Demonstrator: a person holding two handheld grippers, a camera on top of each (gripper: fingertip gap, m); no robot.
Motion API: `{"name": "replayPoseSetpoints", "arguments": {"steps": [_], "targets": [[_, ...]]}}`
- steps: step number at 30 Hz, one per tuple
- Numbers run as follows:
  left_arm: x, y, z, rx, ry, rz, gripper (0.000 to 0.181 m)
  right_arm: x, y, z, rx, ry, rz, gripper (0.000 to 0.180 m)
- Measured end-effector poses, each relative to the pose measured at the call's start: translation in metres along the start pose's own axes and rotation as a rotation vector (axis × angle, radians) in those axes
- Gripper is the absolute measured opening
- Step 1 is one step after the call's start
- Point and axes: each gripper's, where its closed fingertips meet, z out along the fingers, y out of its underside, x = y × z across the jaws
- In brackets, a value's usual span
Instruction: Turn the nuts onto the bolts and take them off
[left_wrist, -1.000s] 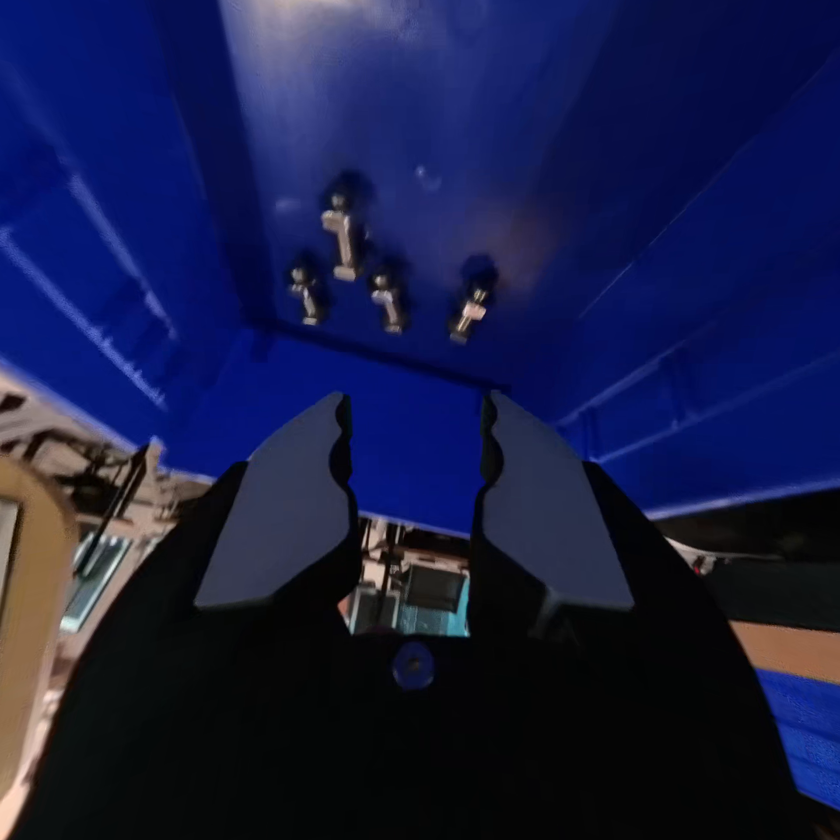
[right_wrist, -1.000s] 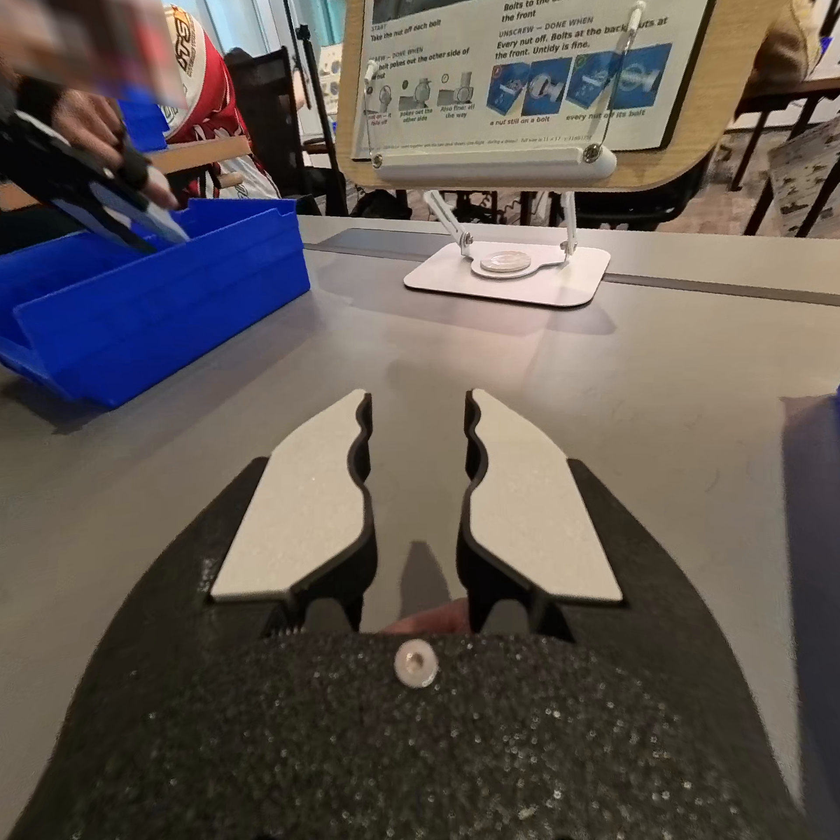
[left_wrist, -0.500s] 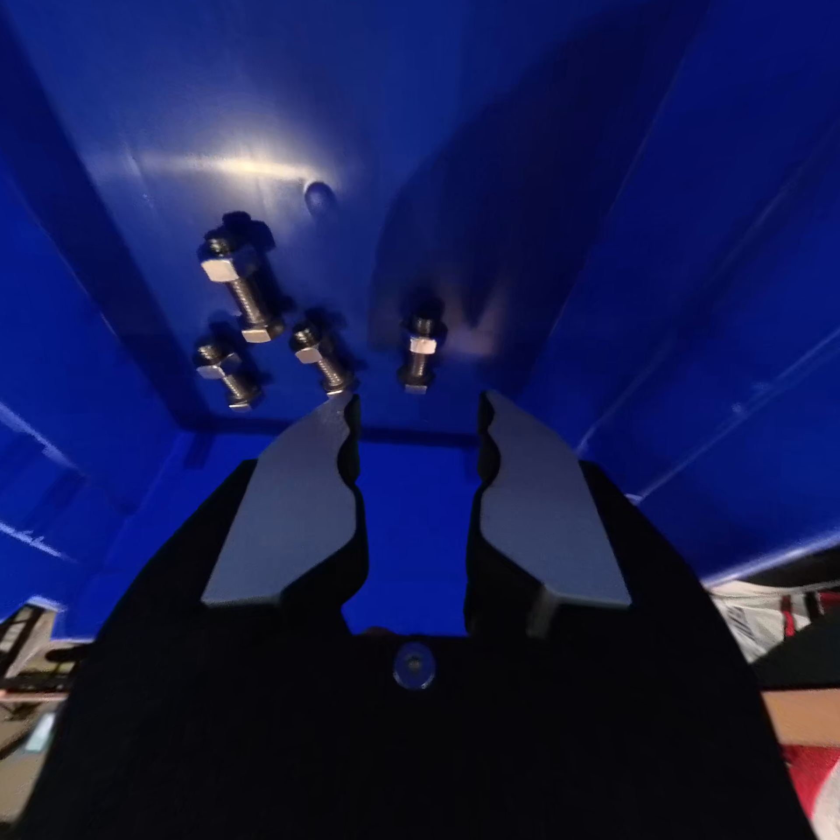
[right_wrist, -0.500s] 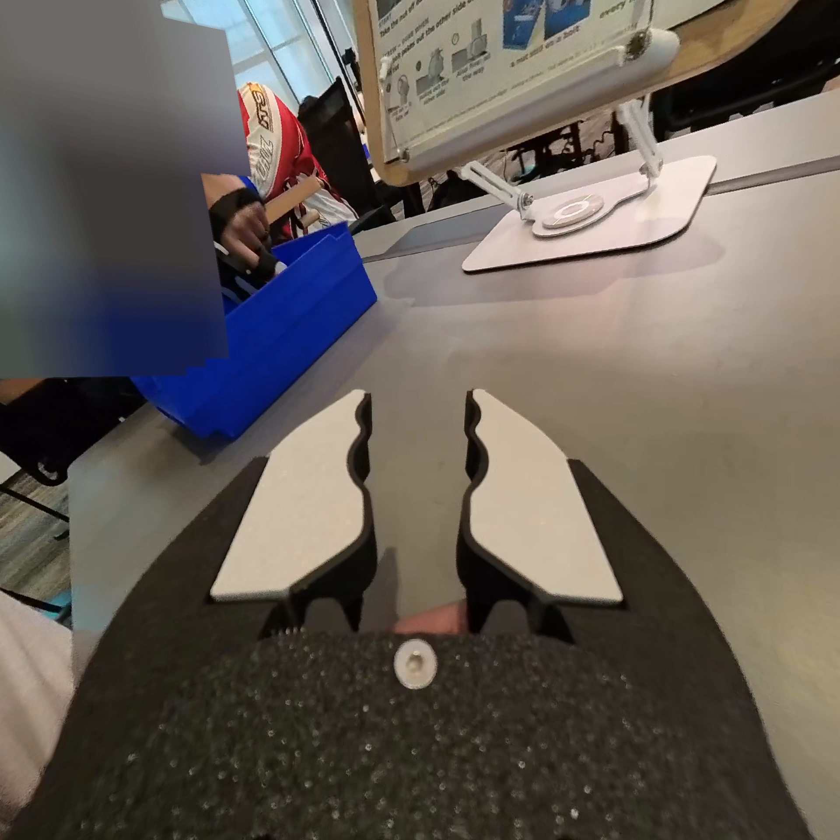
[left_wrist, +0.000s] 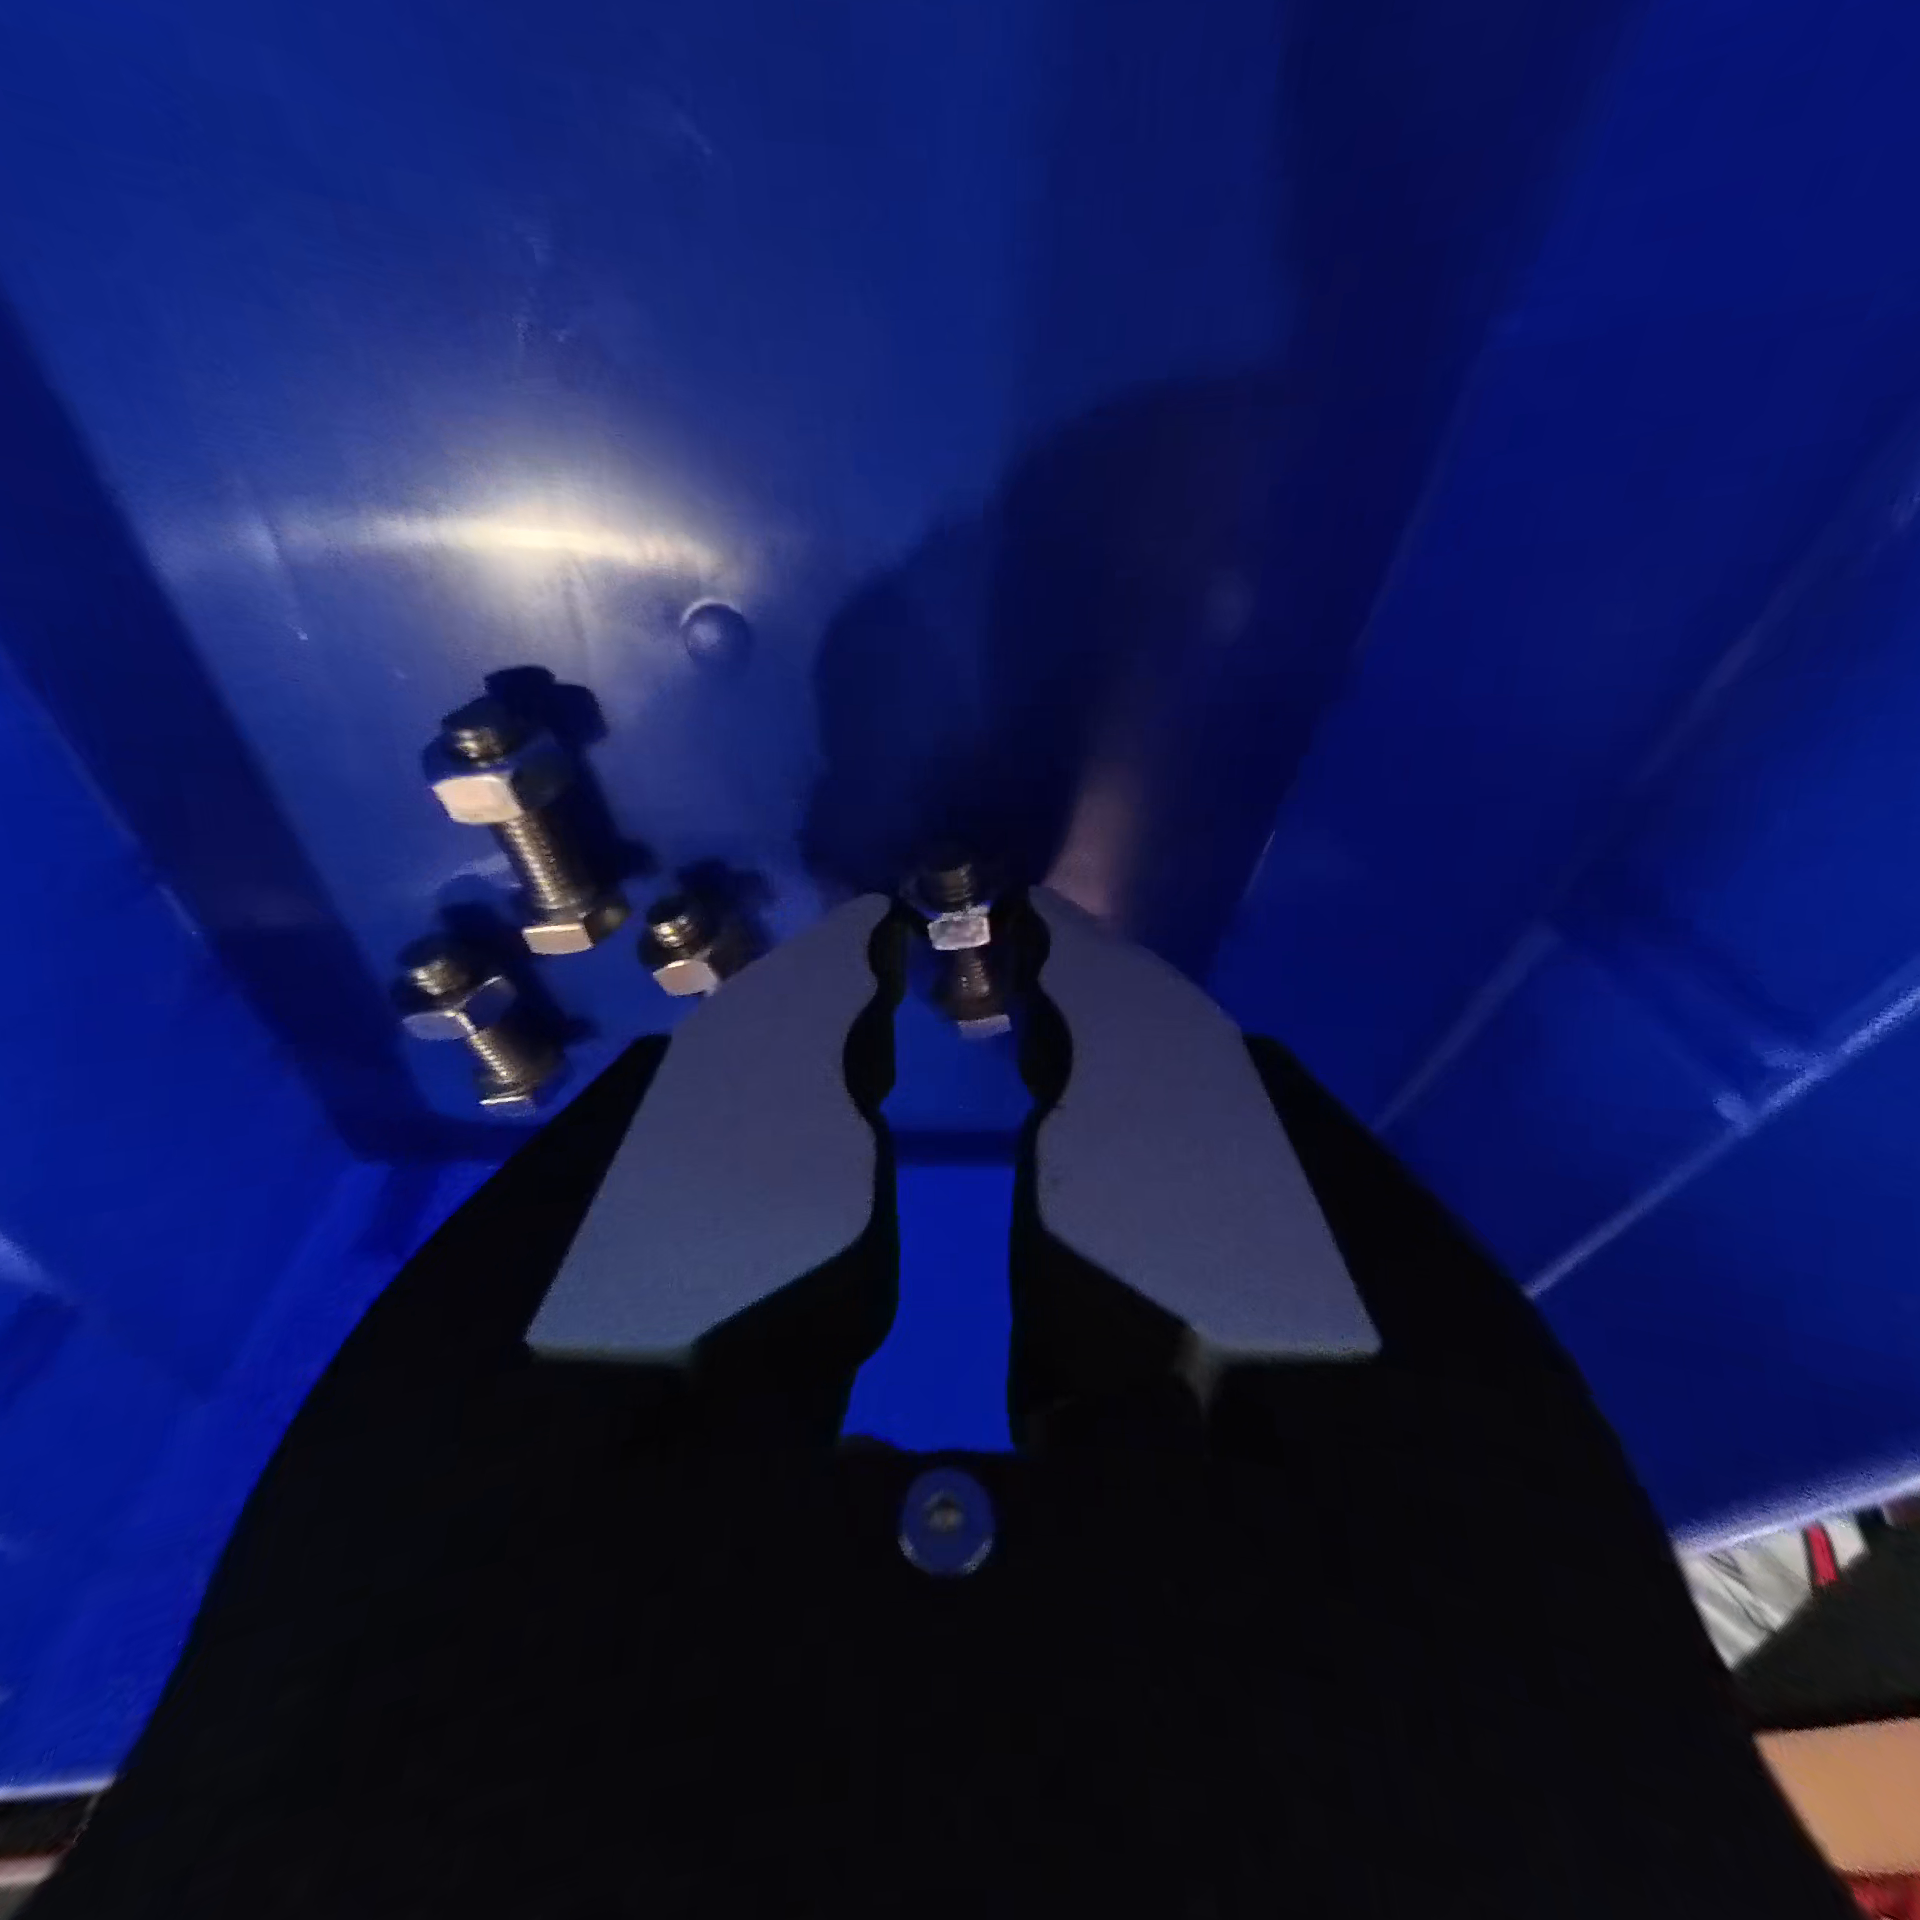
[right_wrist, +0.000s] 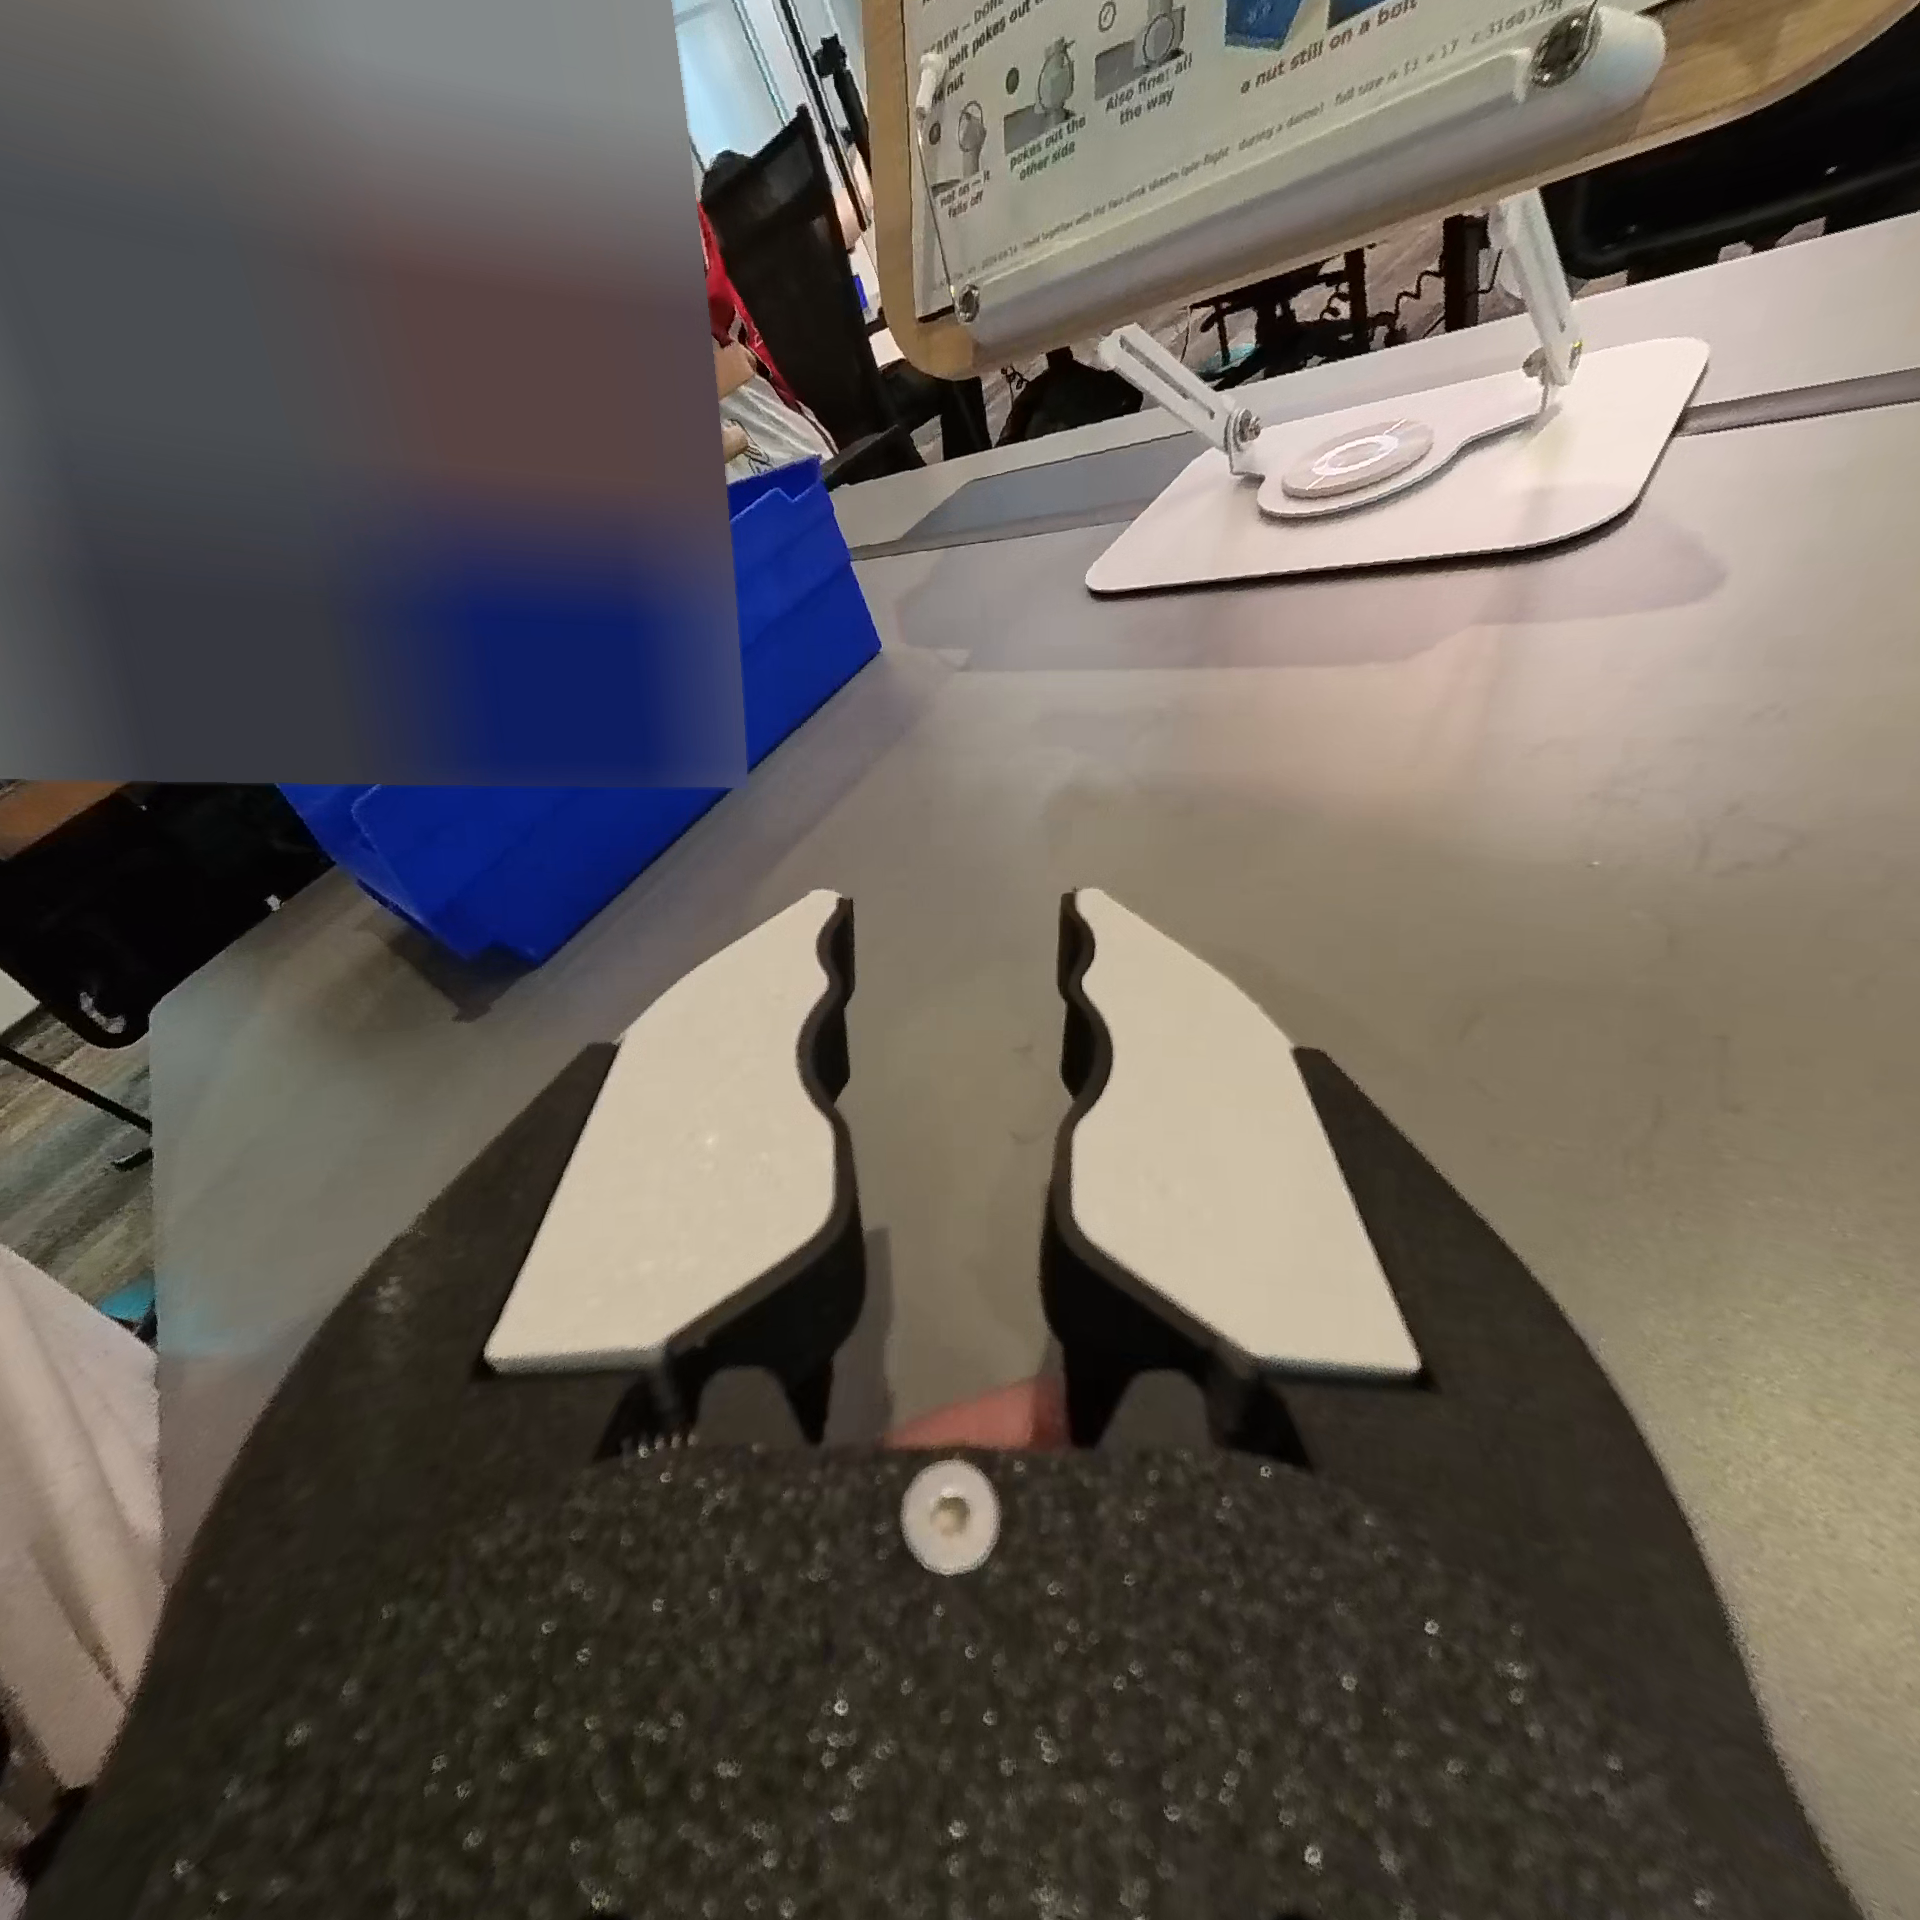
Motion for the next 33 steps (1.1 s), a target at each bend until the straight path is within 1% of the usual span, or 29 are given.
{"name": "replayPoseSetpoints", "arguments": {"steps": [3, 5, 8, 12, 16, 20, 24, 27, 30, 33], "targets": [[0.002, 0.0, -0.001, -0.028, 0.011, -0.031, 0.019, -0.002, 0.001, 0.0, -0.005, -0.01, 0.006, 0.036], [0.002, 0.0, -0.001, -0.054, 0.014, -0.088, 0.019, -0.002, 0.002, -0.001, -0.006, -0.016, 0.016, 0.035], [-0.003, 0.0, -0.004, -0.093, -0.015, -0.228, 0.019, -0.001, 0.001, -0.002, -0.003, -0.029, 0.043, 0.033], [-0.018, 0.005, -0.017, -0.153, -0.104, -0.397, 0.019, -0.002, 0.002, -0.001, -0.006, -0.044, 0.062, 0.031], [-0.033, 0.012, -0.041, -0.196, -0.222, -0.644, 0.019, -0.01, 0.005, 0.003, -0.025, -0.059, 0.034, 0.031], [-0.056, 0.016, -0.076, -0.187, -0.404, -0.948, 0.019, -0.017, 0.008, 0.004, -0.035, -0.07, -0.001, 0.031], [-0.087, 0.011, -0.112, -0.066, -0.623, -1.237, 0.019, -0.023, 0.009, 0.006, -0.041, -0.09, -0.021, 0.029], [-0.118, 0.003, -0.141, 0.065, -0.797, -1.385, 0.019, -0.03, 0.013, 0.008, -0.07, -0.11, -0.069, 0.029], [-0.157, -0.014, -0.174, 0.278, -0.939, -1.494, 0.019, -0.04, 0.014, 0.012, -0.1, -0.135, -0.134, 0.03], [-0.199, -0.043, -0.204, 0.544, -1.0, -1.535, 0.019, -0.05, 0.014, 0.015, -0.116, -0.159, -0.218, 0.031]]}}
